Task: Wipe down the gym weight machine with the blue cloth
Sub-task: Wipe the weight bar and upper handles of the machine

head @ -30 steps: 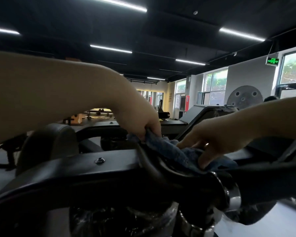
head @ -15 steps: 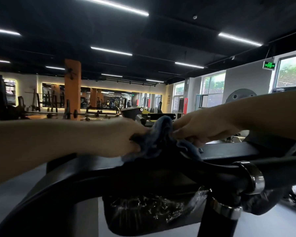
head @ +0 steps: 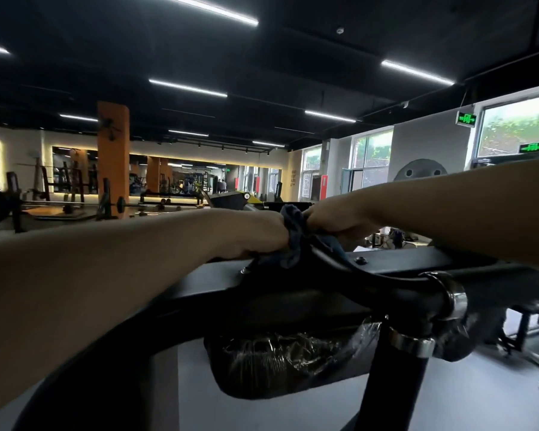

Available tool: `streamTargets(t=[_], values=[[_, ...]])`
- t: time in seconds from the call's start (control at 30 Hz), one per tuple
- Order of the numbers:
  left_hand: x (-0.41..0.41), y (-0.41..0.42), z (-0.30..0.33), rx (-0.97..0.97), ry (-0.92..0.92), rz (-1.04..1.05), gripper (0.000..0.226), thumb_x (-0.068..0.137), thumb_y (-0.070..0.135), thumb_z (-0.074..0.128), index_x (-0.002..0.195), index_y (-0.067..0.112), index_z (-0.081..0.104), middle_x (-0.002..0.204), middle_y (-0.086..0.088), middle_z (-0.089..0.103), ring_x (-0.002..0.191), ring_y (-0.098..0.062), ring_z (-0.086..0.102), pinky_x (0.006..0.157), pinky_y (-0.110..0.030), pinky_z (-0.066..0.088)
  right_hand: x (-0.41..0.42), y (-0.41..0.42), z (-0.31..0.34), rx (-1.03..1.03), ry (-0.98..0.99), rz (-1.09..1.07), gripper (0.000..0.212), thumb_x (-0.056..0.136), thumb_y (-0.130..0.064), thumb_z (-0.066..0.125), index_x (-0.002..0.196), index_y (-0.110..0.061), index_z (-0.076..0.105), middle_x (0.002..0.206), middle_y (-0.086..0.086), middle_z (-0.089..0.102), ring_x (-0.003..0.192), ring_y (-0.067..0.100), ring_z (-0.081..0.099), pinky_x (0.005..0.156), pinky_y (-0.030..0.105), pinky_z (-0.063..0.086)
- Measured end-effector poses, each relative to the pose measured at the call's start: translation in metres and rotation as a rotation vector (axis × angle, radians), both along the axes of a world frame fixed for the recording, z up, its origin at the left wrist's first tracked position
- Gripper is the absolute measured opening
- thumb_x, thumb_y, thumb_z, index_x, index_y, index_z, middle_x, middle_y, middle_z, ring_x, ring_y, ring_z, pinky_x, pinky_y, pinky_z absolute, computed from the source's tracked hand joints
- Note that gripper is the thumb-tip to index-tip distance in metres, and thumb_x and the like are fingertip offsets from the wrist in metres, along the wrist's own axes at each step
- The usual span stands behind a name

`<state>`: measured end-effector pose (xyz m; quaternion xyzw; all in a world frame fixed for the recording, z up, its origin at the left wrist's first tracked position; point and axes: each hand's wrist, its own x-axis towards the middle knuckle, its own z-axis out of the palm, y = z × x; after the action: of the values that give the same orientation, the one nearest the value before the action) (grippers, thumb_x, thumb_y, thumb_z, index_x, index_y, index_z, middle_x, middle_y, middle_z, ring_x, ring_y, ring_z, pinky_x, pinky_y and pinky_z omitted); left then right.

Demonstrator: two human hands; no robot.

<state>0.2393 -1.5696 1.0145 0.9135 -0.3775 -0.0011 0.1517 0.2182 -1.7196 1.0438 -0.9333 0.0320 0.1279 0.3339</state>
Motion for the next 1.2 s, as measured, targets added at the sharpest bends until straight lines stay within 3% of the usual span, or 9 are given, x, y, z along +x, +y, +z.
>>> streamTargets(t=[0.2, 0.3, 0.4, 0.5, 0.67, 0.87, 1.03, 1.13, 1.2], values=[[-0.006, 0.005, 0.008, 0.025, 0.007, -0.088, 0.016, 0.090, 0.004, 0.052, 0.104, 0.008, 0.057, 0.072, 0.005, 0.051, 0.059, -0.004, 0.045, 0.048, -0.012, 0.037, -0.022, -0.003, 0.001, -0.149, -0.078, 0.101, 0.032, 0.097, 0.004, 0.028, 0.113, -0.010, 0.052, 0.093, 0.021, 0.056, 0.065, 0.023, 0.047, 0.049, 0.017, 0.048], [-0.005, 0.009, 0.010, 0.100, -0.101, -0.157, 0.020, 0.088, 0.016, 0.060, 0.105, 0.005, 0.059, 0.079, 0.001, 0.057, 0.066, -0.008, 0.050, 0.059, -0.017, 0.039, -0.042, -0.006, 0.006, -0.164, -0.042, 0.157, 0.028, 0.100, -0.006, 0.035, 0.109, -0.022, 0.056, 0.104, 0.018, 0.060, 0.082, 0.025, 0.056, 0.076, 0.024, 0.052], [0.005, 0.012, 0.005, 0.105, -0.159, -0.173, 0.018, 0.085, 0.024, 0.065, 0.095, 0.009, 0.065, 0.101, -0.007, 0.063, 0.091, -0.020, 0.059, 0.081, -0.030, 0.047, -0.049, -0.010, 0.008, -0.157, -0.011, 0.178, 0.031, 0.100, -0.008, 0.037, 0.126, -0.016, 0.054, 0.132, 0.024, 0.051, 0.124, 0.043, 0.046, 0.108, 0.053, 0.033], [0.015, 0.008, -0.002, 0.085, -0.219, -0.166, 0.018, 0.083, 0.032, 0.065, 0.085, 0.014, 0.064, 0.100, -0.010, 0.062, 0.096, -0.026, 0.057, 0.086, -0.036, 0.046, -0.041, -0.004, 0.008, -0.154, -0.004, 0.147, 0.034, 0.099, -0.003, 0.035, 0.130, -0.008, 0.049, 0.133, 0.025, 0.050, 0.119, 0.040, 0.051, 0.106, 0.048, 0.038], [0.014, 0.002, 0.005, 0.134, -0.224, -0.078, 0.022, 0.089, 0.032, 0.059, 0.083, 0.011, 0.061, 0.073, 0.000, 0.049, 0.065, -0.009, 0.045, 0.051, -0.011, 0.031, -0.021, 0.011, 0.007, -0.187, 0.016, 0.105, 0.031, 0.099, -0.001, 0.031, 0.125, -0.003, 0.047, 0.113, 0.029, 0.056, 0.079, 0.030, 0.052, 0.060, 0.021, 0.052], [-0.006, 0.007, 0.000, 0.282, -0.300, -0.169, 0.024, 0.092, 0.044, 0.046, 0.079, 0.024, 0.046, 0.076, 0.009, 0.045, 0.079, -0.012, 0.047, 0.076, -0.025, 0.039, -0.046, 0.007, 0.006, -0.309, -0.074, 0.132, 0.022, 0.100, -0.016, 0.040, 0.114, -0.010, 0.056, 0.110, 0.014, 0.062, 0.083, 0.013, 0.057, 0.071, 0.017, 0.050], [-0.032, 0.019, -0.001, 0.297, -0.324, -0.268, 0.029, 0.092, 0.046, 0.043, 0.072, 0.026, 0.051, 0.073, 0.011, 0.047, 0.062, 0.004, 0.047, 0.058, -0.014, 0.034, -0.083, 0.009, 0.010, -0.384, -0.095, 0.202, 0.028, 0.097, -0.020, 0.048, 0.120, -0.012, 0.060, 0.092, -0.005, 0.069, 0.079, 0.003, 0.061, 0.073, 0.016, 0.051], [-0.039, 0.019, -0.010, 0.275, -0.330, -0.357, 0.034, 0.095, 0.040, 0.041, 0.108, 0.016, 0.063, 0.112, 0.005, 0.060, 0.099, 0.000, 0.055, 0.075, -0.012, 0.035, -0.108, 0.007, 0.016, -0.558, -0.090, 0.278, 0.036, 0.093, -0.025, 0.054, 0.128, -0.034, 0.052, 0.070, -0.020, 0.067, 0.062, -0.006, 0.059, 0.062, 0.012, 0.046], [-0.039, 0.021, -0.016, 0.251, -0.346, -0.391, 0.036, 0.097, 0.033, 0.040, 0.123, 0.016, 0.058, 0.128, 0.007, 0.053, 0.116, -0.009, 0.051, 0.084, -0.012, 0.033, -0.121, 0.007, 0.018, -0.662, -0.078, 0.267, 0.054, 0.090, -0.028, 0.056, 0.139, -0.039, 0.036, 0.084, -0.016, 0.070, 0.074, -0.001, 0.065, 0.071, 0.018, 0.052]])
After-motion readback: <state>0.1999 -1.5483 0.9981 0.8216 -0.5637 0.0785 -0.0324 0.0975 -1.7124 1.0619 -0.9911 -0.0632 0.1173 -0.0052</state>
